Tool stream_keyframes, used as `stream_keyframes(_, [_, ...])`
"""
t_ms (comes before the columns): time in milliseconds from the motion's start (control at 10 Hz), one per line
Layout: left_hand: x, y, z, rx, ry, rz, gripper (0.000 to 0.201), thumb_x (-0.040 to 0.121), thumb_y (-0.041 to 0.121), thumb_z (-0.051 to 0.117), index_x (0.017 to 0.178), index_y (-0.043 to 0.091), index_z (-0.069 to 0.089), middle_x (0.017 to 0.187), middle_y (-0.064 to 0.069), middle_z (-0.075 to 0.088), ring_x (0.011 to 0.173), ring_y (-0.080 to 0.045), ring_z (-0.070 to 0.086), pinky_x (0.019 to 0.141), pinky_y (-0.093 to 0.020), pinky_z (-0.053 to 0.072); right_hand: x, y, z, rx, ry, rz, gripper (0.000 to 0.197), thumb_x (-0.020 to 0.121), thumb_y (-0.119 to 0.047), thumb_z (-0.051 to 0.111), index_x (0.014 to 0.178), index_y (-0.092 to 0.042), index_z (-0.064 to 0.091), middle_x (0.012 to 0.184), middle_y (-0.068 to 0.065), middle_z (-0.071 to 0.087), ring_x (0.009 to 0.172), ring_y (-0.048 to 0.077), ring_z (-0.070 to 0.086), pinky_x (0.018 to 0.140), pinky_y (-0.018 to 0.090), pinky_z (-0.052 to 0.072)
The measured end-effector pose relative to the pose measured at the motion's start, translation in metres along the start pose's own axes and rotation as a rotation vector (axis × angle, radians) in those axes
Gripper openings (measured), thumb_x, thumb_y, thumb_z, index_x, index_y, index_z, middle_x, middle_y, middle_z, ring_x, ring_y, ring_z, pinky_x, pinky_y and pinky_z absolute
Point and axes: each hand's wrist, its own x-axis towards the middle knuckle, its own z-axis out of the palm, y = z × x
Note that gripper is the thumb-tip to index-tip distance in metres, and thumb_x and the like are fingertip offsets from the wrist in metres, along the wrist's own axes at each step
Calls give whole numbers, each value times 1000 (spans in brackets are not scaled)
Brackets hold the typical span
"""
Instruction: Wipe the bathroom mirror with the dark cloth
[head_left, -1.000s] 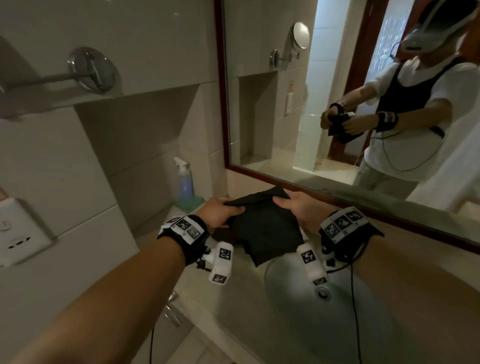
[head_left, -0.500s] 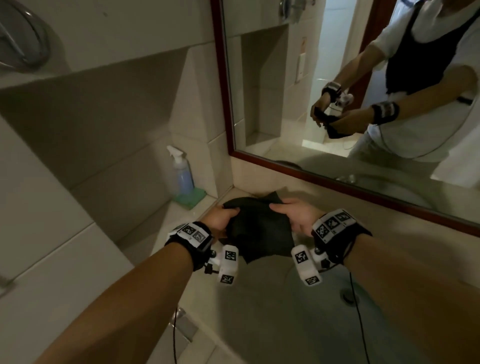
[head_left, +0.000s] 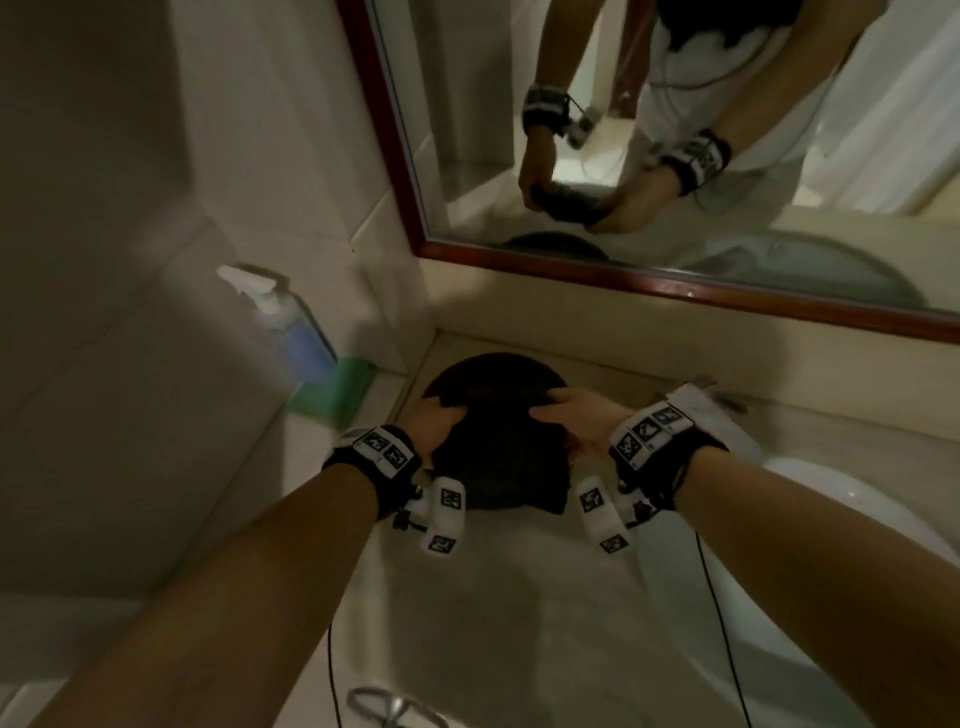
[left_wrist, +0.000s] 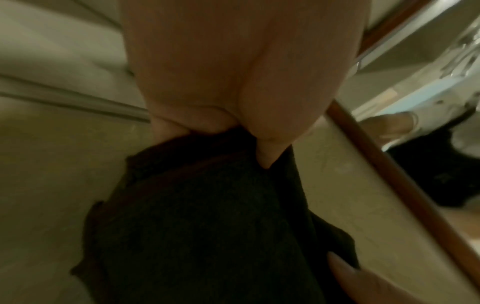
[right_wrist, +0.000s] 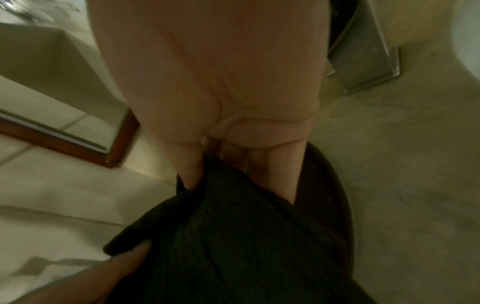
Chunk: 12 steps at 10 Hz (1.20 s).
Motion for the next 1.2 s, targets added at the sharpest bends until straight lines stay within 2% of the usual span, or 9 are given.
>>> stream_keyframes(100, [34,-13,-8,171,6,-20,42,97,30,56,133,8,55,127,-14,61,110,-30,61,101,-45,49,24,5,14,-27,12,52,68,95,-28,64,153,-25,29,150,6,42,123,35,54,94,53,54])
stream_keyframes(300, [87,-14,-3,343,65,55,40,101,33,48,132,9,55,127,-10,59,111,-32,59,100,-42,48,61,11,9,-61,168,56,61,97,-31,59,152,-21,33,146,9,47,126,32,52,93,47,55])
stream_keyframes(500, [128,-14,-5,451,102,61,27,99,29,50,84,10,63,92,-16,67,91,-32,64,82,-37,52,93,10,4,-194,237,36,53,99,-27,57,147,-12,39,140,14,51,123,33,54,98,43,50])
stream_keyframes(600, [139,-12,-8,461,167,60,23,99,23,49,83,10,60,86,-13,61,85,-27,60,76,-33,47,107,7,3,-203,273,-3,55,97,-24,61,145,-7,42,140,15,52,121,33,56,98,42,50])
stream_keyframes(800, [148,-3,-7,587,206,53,29,100,16,45,107,-5,64,112,-17,65,97,-32,60,81,-30,45,111,3,-4,-245,322,-53,43,93,-21,66,132,-11,55,130,12,58,111,28,59,90,36,50])
stream_keyframes(900, [141,5,-3,685,219,83,32,99,20,48,122,1,61,126,-17,61,107,-34,60,90,-35,47,102,0,-14,-314,324,-86,41,93,-19,64,132,-13,54,128,12,58,103,24,58,83,29,45])
stream_keyframes(1000, [131,18,1,804,289,130,35,98,24,52,127,5,57,126,-17,60,106,-33,60,83,-33,48,79,-5,-27,-361,324,-104,38,94,-22,62,131,-16,55,122,11,62,104,26,61,86,33,50])
stream_keyframes(1100, [120,30,14,890,279,184,40,97,29,52,132,10,55,129,-16,56,108,-33,58,89,-35,49,54,-6,-42,-377,359,-121,38,91,-25,63,128,-18,58,118,8,65,104,24,63,88,33,53])
stream_keyframes(1200, [116,40,37,879,267,311,32,95,28,54,119,11,63,121,-14,61,102,-30,60,89,-38,51,30,2,-58,-383,480,-169,40,89,-28,67,128,-21,59,121,4,64,106,21,62,83,25,47])
